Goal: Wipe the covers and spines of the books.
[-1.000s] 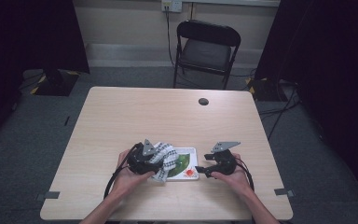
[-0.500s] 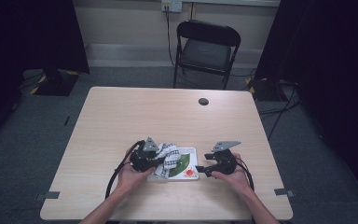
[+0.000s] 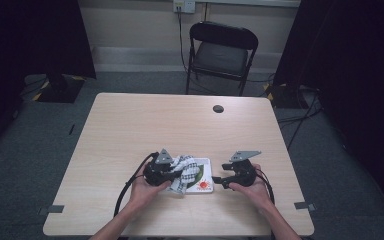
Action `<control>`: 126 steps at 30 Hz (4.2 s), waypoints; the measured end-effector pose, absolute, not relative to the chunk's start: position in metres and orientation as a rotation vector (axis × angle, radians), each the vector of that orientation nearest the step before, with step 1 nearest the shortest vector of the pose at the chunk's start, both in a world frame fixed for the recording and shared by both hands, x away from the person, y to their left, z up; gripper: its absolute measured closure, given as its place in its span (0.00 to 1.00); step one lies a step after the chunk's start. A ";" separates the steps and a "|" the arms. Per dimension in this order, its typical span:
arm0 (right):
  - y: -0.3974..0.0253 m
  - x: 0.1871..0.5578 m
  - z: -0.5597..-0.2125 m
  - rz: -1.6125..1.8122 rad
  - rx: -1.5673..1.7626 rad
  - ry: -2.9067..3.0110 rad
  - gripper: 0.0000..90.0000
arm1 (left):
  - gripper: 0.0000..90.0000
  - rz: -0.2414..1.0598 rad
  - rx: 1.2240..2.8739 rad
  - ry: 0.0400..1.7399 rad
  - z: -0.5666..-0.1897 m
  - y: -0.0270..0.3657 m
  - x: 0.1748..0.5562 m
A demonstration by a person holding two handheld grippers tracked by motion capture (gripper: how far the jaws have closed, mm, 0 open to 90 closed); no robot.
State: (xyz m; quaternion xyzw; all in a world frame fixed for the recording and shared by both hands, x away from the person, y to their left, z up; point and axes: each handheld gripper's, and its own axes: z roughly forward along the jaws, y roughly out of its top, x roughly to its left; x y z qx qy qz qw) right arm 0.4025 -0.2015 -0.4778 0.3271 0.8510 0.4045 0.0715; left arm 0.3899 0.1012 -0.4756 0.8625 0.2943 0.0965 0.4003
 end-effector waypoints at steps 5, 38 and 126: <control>-0.206 0.403 -0.476 1.225 0.996 2.538 0.32 | 0.85 0.206 2.159 0.754 -0.477 0.105 0.392; -0.207 0.404 -0.479 1.212 1.009 2.544 0.32 | 0.86 0.299 2.154 0.868 -0.474 0.101 0.417; -0.226 0.410 -0.470 1.262 1.080 2.442 0.30 | 0.88 0.225 2.145 0.781 -0.479 0.064 0.414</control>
